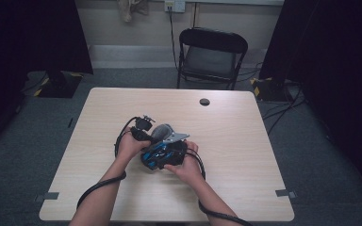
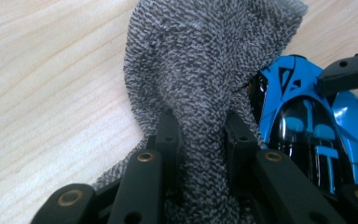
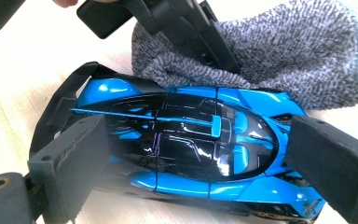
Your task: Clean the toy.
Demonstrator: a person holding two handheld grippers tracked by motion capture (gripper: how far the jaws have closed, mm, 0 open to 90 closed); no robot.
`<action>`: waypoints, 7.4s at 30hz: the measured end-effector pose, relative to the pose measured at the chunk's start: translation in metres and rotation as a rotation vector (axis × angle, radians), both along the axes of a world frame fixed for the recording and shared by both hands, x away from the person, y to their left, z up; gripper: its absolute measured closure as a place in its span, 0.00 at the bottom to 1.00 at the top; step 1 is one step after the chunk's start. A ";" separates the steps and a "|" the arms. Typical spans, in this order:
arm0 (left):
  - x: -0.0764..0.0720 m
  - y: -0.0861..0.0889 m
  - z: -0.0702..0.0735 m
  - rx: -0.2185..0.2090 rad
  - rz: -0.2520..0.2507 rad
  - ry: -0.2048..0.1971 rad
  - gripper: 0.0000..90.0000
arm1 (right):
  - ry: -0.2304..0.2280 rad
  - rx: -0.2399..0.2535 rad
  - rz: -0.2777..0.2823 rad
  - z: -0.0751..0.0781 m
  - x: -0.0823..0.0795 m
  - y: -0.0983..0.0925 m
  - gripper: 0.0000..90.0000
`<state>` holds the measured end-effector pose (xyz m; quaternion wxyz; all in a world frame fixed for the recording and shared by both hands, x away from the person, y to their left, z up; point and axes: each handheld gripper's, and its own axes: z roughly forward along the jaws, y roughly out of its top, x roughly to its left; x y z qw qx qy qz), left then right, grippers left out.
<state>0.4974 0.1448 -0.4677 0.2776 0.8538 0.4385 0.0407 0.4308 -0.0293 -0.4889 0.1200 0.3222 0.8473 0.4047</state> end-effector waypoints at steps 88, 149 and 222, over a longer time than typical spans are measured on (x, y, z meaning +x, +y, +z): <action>-0.076 0.103 0.024 0.005 0.005 0.035 0.79 | 0.015 -0.023 0.000 0.002 0.001 0.002 0.06; 0.002 -0.010 0.001 0.055 -0.045 -0.054 0.79 | 0.008 -0.015 0.004 0.001 0.001 0.001 0.06; -0.056 0.071 0.006 -0.025 -0.072 0.041 0.79 | 0.012 -0.019 0.002 0.002 0.000 0.002 0.07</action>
